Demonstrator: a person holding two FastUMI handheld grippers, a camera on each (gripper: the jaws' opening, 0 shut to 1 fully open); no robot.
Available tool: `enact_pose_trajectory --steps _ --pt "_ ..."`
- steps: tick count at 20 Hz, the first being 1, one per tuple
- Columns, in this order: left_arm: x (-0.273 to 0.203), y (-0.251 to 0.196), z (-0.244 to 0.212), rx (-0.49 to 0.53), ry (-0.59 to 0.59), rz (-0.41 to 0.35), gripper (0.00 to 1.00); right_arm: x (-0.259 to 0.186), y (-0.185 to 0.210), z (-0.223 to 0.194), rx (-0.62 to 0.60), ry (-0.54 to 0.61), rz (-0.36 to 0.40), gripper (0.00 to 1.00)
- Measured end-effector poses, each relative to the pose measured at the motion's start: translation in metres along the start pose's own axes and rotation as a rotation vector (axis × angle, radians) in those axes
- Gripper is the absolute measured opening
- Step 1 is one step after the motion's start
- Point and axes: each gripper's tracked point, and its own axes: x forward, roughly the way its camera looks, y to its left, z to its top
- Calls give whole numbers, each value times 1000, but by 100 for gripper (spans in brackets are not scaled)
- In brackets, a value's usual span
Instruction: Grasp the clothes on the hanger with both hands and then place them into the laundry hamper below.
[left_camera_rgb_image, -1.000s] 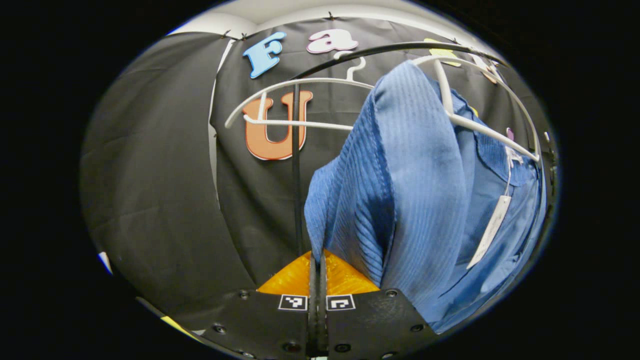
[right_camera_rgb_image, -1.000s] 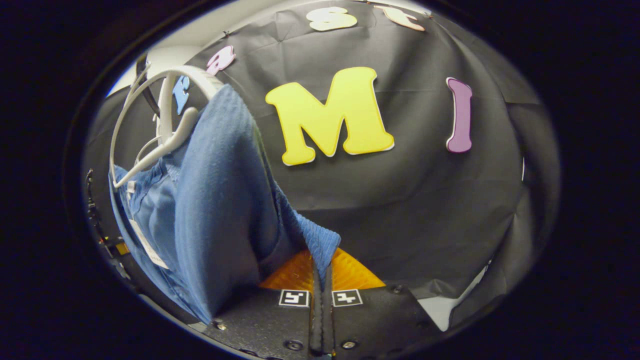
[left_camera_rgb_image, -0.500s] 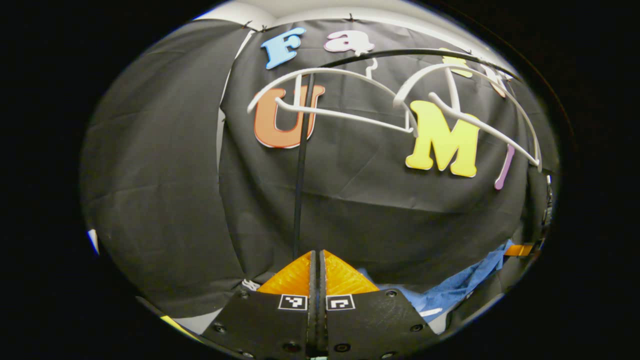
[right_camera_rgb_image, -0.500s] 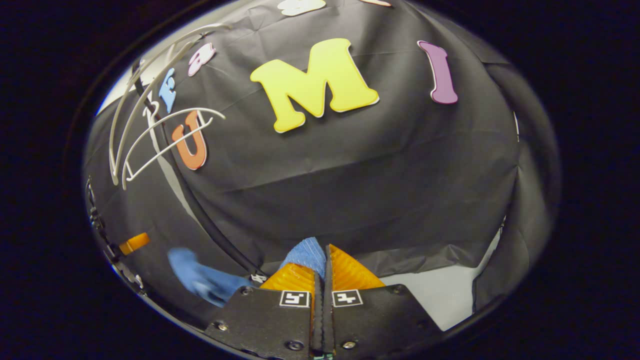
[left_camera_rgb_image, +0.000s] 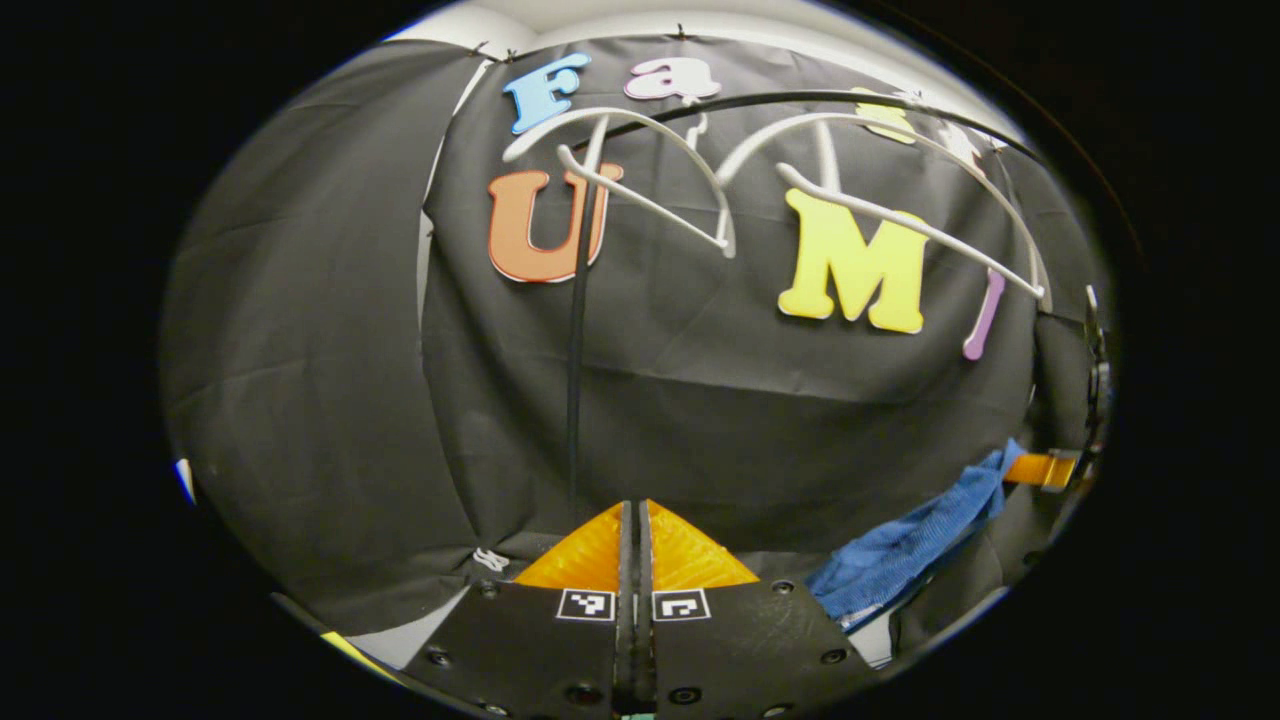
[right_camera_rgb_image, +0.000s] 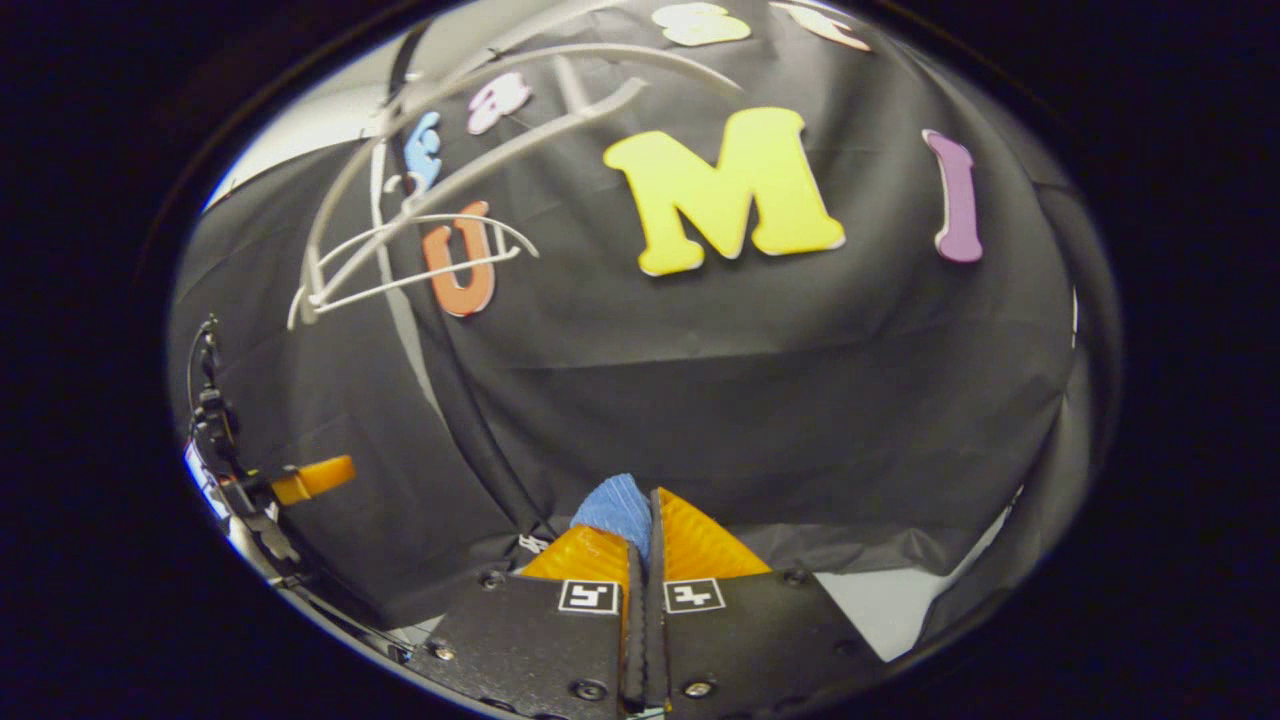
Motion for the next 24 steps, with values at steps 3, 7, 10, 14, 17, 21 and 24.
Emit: enact_pose_trajectory --steps 3,7,10,14,17,21,24 --pt "-19 -17 -24 3 40 -19 0 -13 49 16 -47 -23 66 4" --pt "-48 -29 -38 6 65 -23 0 -44 109 48 -103 -94 155 4" --pt "-64 -29 -40 -7 72 -33 0 -76 132 79 -126 -158 177 4" --pt "-79 -25 -47 -39 101 -66 0 -99 141 85 -147 -181 145 4" --pt "-83 -20 -73 -37 144 -77 0 -86 144 65 -148 -114 90 3" --pt "-86 -12 -137 -35 262 -78 0 -54 145 -32 -141 69 48 4" --pt "-83 -7 -181 -66 344 -79 0 -16 144 -110 -111 231 26 4"
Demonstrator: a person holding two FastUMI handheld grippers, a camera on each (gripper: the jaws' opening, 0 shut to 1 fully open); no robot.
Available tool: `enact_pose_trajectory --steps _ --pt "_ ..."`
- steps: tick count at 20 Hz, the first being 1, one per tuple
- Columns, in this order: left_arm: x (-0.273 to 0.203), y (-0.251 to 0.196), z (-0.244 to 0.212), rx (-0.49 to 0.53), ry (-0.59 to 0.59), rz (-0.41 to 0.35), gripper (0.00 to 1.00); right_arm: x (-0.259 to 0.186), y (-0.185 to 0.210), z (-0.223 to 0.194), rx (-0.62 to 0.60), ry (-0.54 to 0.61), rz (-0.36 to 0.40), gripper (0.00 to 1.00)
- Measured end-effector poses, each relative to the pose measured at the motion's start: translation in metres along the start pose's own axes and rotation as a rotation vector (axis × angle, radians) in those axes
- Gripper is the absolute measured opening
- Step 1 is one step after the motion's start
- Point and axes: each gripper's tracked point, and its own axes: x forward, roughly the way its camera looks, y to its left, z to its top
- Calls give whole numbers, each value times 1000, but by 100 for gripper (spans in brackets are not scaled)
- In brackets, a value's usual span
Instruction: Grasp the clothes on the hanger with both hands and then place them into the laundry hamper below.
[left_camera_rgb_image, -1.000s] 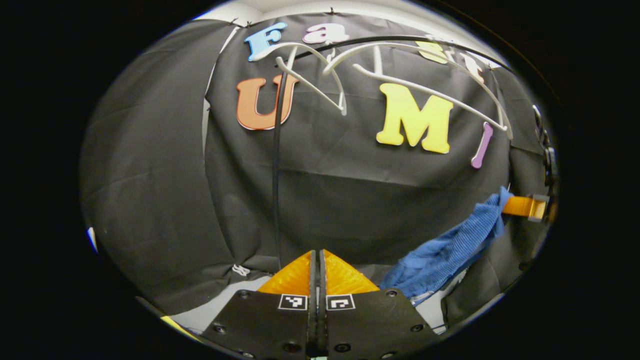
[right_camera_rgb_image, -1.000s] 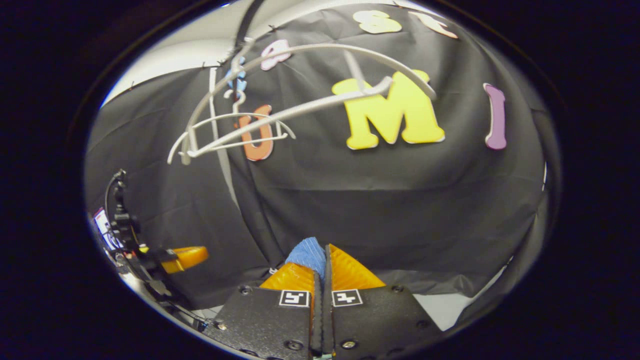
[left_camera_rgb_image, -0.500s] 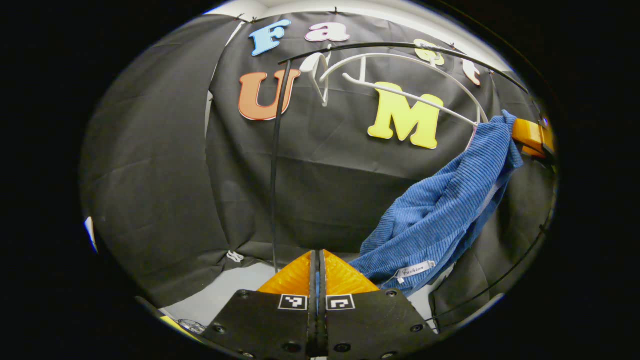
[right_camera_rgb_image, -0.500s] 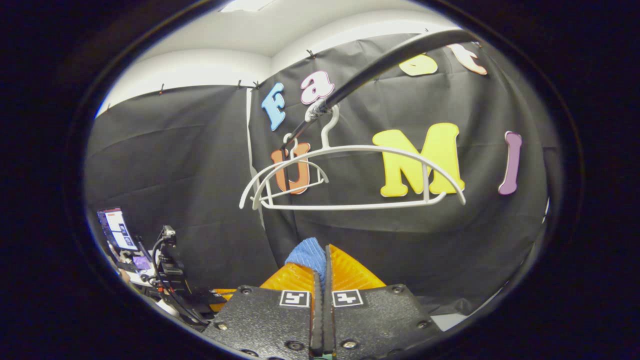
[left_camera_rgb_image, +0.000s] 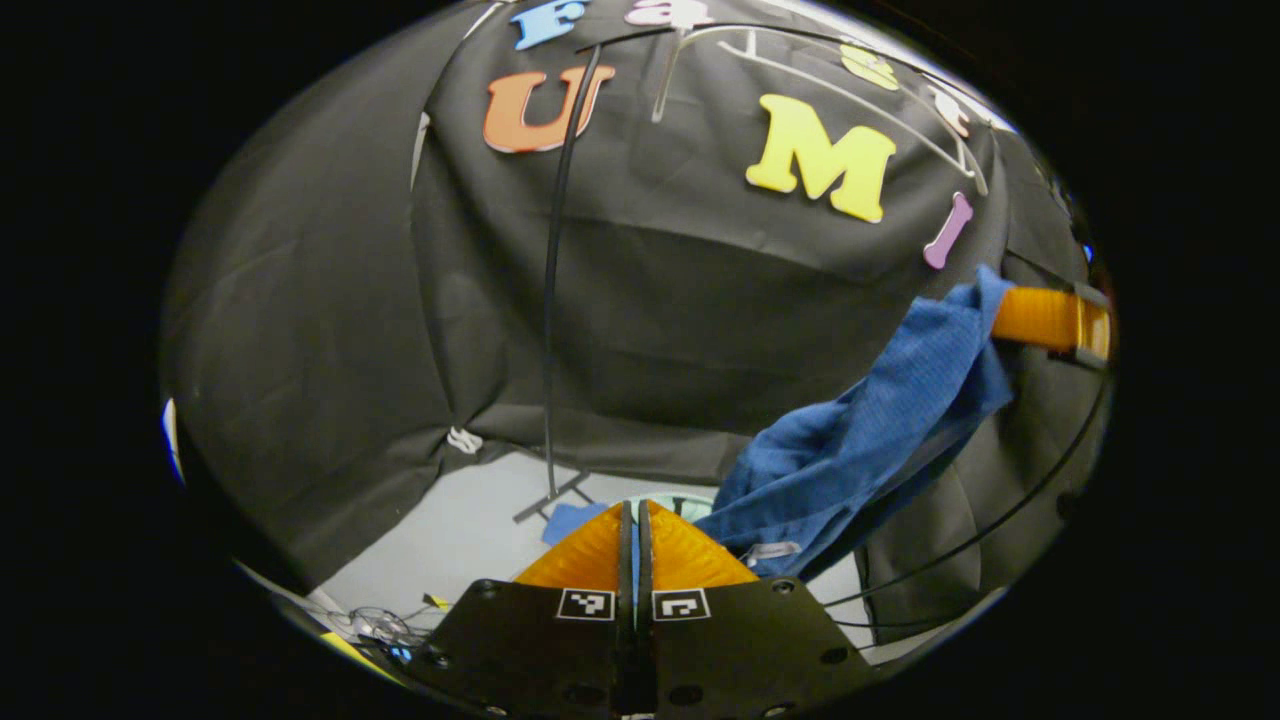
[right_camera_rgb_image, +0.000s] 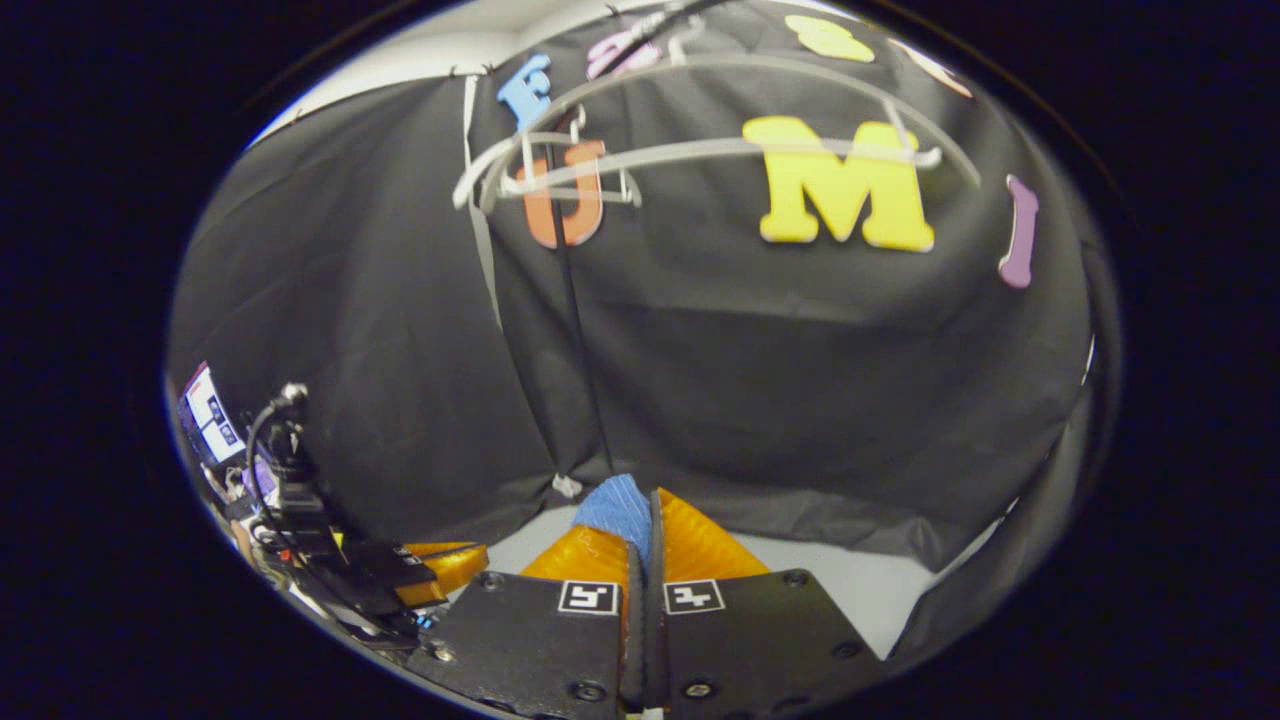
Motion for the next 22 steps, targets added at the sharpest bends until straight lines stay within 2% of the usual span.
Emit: enact_pose_trajectory --steps 5,8,11,13,15,17,19,22 --pt "29 1 -51 -2 133 1 0 67 -12 -95 64 263 -69 4" --pt "47 7 -81 18 216 19 0 78 -24 -136 108 422 -135 4" --pt "59 7 -105 20 304 36 0 80 -32 -165 91 489 -181 6" --pt "63 11 -112 13 331 50 0 82 -31 -164 126 477 -186 11" --pt "66 12 -113 7 353 60 2 85 -42 -160 126 462 -217 43" --pt "64 16 -117 5 356 78 50 79 -51 -157 119 450 -236 75" --pt "59 19 -118 14 356 81 97 76 -55 -158 115 439 -252 75" --pt "48 13 -112 31 342 79 97 63 -57 -154 108 421 -266 75"
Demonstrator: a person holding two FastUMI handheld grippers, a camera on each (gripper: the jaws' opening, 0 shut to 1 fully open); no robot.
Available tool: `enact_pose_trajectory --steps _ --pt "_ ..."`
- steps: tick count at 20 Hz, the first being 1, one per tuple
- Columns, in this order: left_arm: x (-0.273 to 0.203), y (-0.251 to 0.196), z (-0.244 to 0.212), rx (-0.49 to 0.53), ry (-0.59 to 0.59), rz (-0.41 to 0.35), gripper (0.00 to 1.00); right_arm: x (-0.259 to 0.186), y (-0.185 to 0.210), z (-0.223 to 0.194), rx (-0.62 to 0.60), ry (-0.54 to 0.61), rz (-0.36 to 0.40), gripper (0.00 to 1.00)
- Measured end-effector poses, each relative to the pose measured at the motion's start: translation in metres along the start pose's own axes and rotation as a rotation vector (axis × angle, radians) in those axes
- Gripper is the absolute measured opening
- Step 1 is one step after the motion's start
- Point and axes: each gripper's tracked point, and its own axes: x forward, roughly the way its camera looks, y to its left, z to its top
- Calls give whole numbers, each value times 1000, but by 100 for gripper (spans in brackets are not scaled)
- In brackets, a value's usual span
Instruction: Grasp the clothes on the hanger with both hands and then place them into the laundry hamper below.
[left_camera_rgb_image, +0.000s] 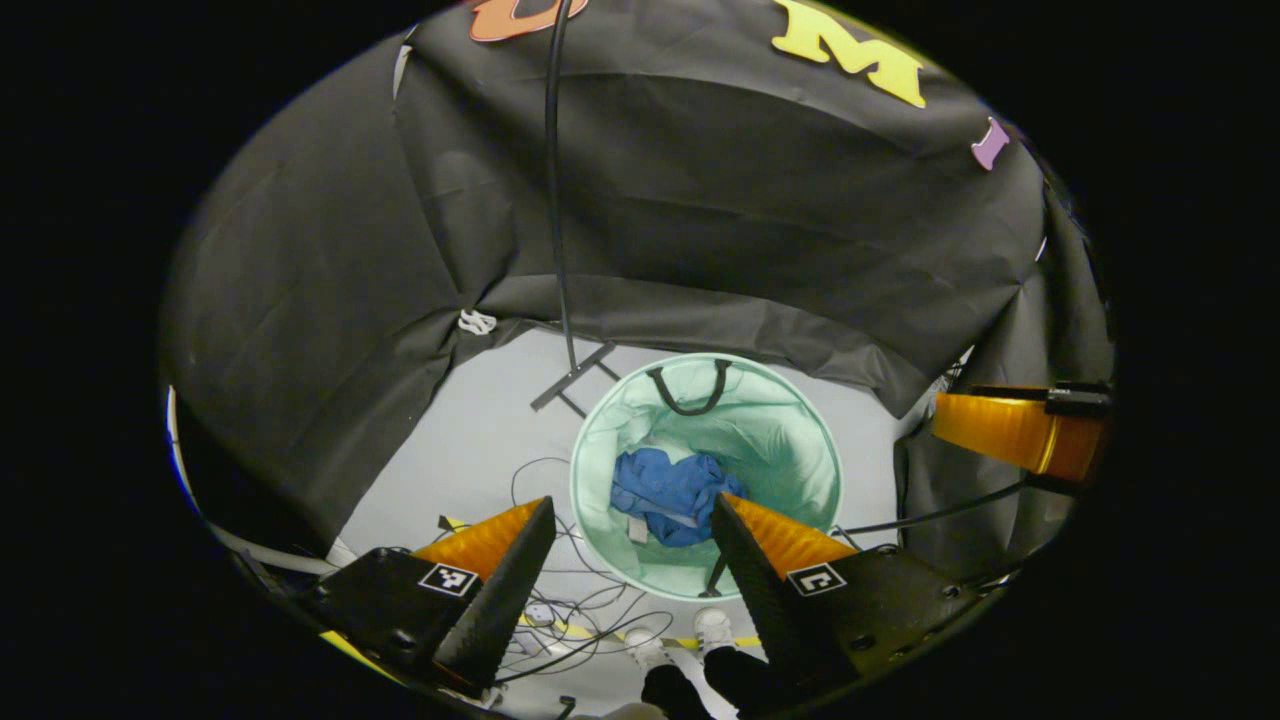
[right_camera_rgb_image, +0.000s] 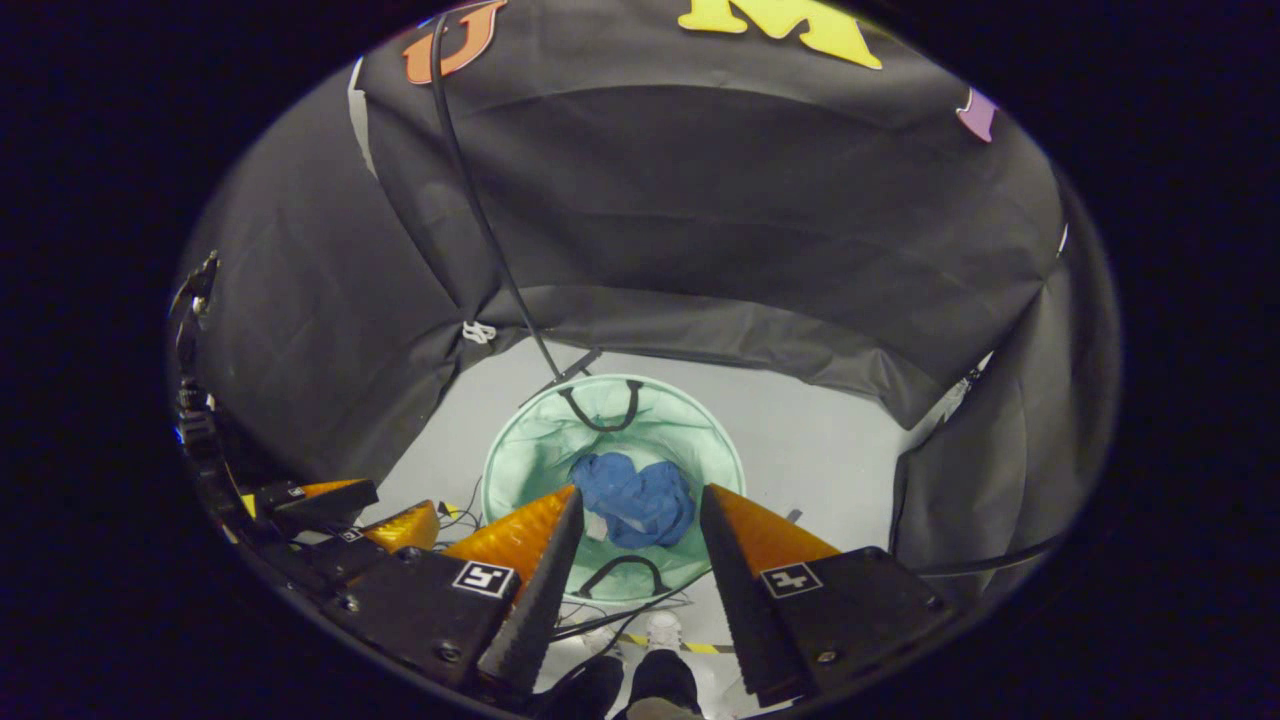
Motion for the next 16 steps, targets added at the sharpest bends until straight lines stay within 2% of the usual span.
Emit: enact_pose_trajectory --steps 1,3,4,10,13,15,16 --pt "-9 -2 4 3 -19 -2 100 -11 -2 2 4 -22 0 76" --pt "-33 -5 17 22 -73 -11 97 -34 -7 9 -10 -84 -9 76" --pt "-50 -7 28 38 -116 -16 100 -49 -8 16 -20 -131 -5 76" --pt "-165 -27 92 117 -403 -18 96 -206 -26 60 -46 -469 -39 76" --pt "-237 -38 114 103 -532 -24 96 -281 -41 72 -55 -632 -48 84" --pt "-287 -44 124 103 -624 -6 97 -336 -55 78 -49 -729 -46 100" --pt "-315 -47 129 109 -673 15 100 -360 -58 76 -39 -768 -30 100"
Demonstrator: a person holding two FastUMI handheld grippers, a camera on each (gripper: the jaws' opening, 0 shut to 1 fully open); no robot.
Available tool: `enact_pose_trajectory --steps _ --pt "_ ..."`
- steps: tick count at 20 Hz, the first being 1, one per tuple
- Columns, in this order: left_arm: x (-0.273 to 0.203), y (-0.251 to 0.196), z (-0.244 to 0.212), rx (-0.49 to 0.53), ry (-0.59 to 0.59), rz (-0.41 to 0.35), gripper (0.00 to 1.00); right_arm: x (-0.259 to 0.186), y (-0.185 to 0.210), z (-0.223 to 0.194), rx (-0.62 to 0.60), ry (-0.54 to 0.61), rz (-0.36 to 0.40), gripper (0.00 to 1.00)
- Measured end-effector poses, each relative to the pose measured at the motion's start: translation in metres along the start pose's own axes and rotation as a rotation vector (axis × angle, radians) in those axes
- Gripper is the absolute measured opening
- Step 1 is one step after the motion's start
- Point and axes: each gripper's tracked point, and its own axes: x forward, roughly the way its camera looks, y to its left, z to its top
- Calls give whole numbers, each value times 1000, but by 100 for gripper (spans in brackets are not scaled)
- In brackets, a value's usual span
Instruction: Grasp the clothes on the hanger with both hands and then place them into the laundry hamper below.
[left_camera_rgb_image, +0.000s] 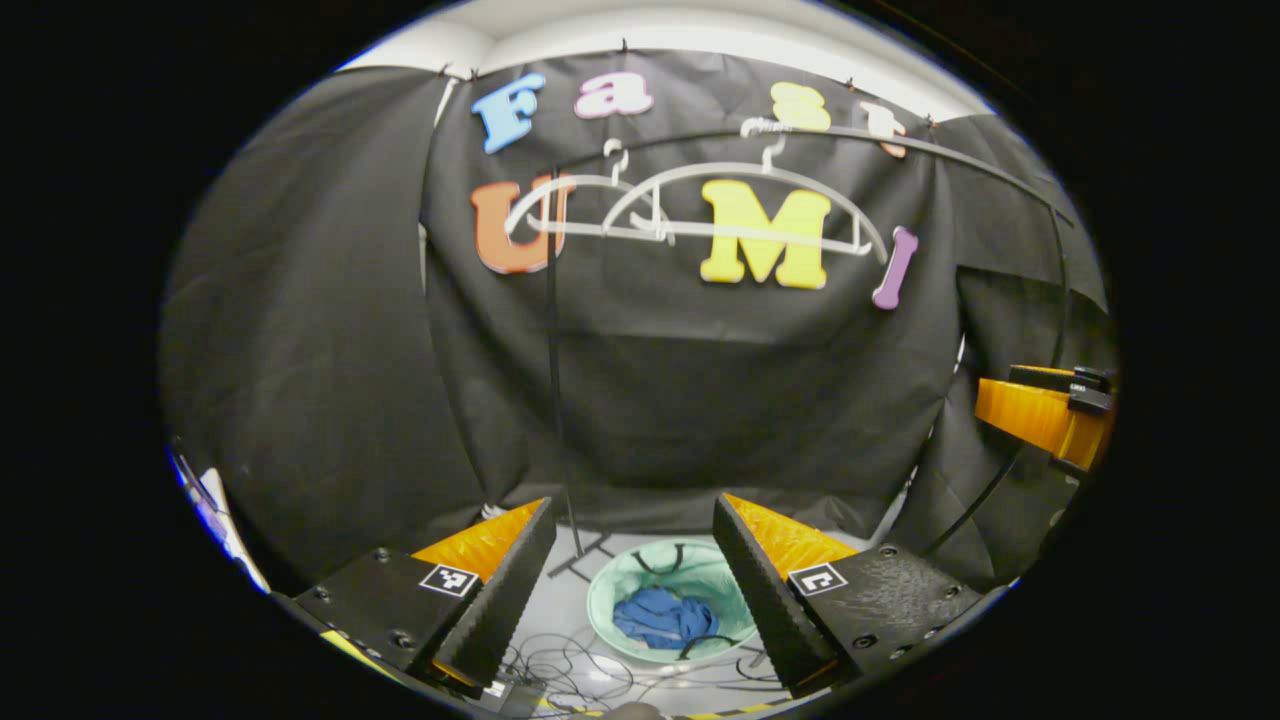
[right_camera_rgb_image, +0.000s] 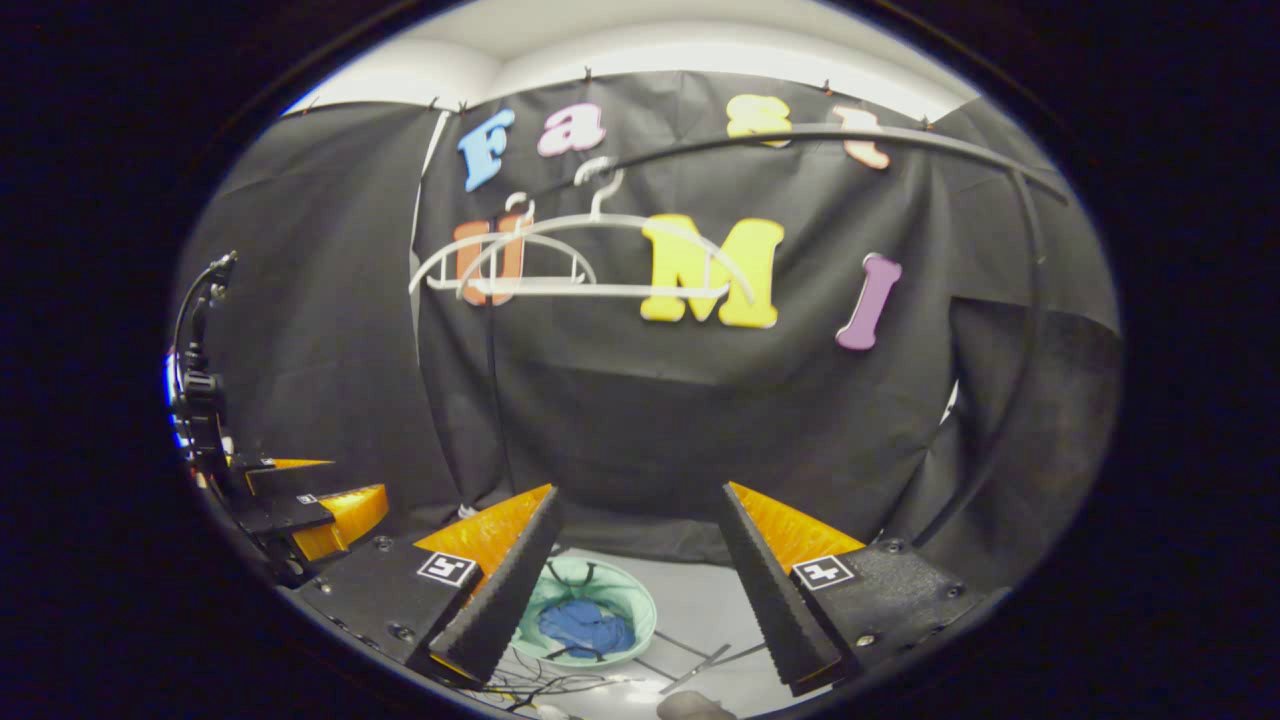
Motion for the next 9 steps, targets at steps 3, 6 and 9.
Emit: enact_pose_trajectory --steps 3,6,9 --pt "-64 -11 49 34 -126 61 97 -61 -17 39 34 -115 37 100" --pt "-130 -19 80 31 -208 103 100 -120 -33 67 49 -207 88 100" --pt "-191 -23 93 19 -260 159 93 -171 -46 83 55 -300 115 100"
